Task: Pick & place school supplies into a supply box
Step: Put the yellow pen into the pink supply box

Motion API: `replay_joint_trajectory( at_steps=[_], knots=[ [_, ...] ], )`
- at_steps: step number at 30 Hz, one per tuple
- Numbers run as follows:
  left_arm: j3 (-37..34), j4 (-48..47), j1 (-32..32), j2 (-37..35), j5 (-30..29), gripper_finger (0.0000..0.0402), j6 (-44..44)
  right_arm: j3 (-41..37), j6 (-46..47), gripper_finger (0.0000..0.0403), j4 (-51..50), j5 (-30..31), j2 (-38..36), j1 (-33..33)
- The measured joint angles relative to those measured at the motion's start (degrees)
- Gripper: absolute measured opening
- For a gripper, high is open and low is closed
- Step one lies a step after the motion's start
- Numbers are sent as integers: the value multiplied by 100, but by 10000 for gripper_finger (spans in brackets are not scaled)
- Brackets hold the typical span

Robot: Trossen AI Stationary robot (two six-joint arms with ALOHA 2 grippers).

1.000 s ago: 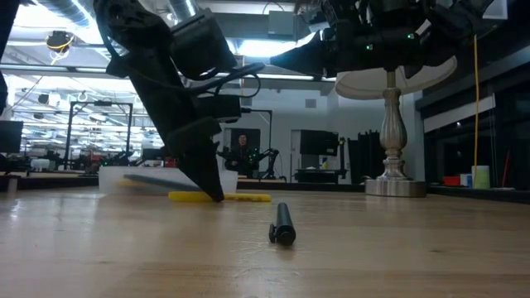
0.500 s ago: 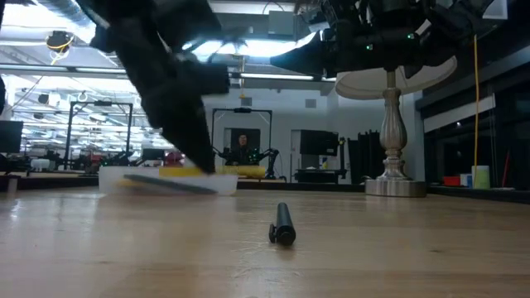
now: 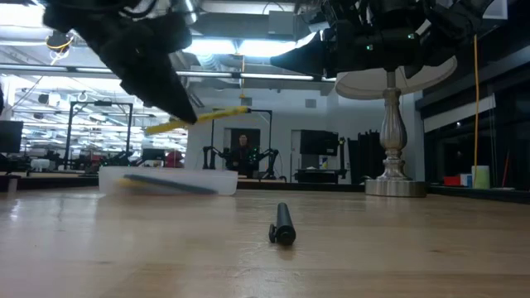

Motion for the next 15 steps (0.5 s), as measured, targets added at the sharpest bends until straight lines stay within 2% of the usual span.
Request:
replay_joint_trajectory(
  at_steps=[8,13,15],
  knots=[
    [-1236,2061,-36,-1082,-9,17,543,0,251,36,0,-12,0,0],
    [-1634,2486,-28,-1576,-28,17,799,0,328,36,-75,-146,-2,0],
    [-1727,2578,-29,-1728,-250,17,972,0,391,36,-141,-260,-4,0]
  ],
)
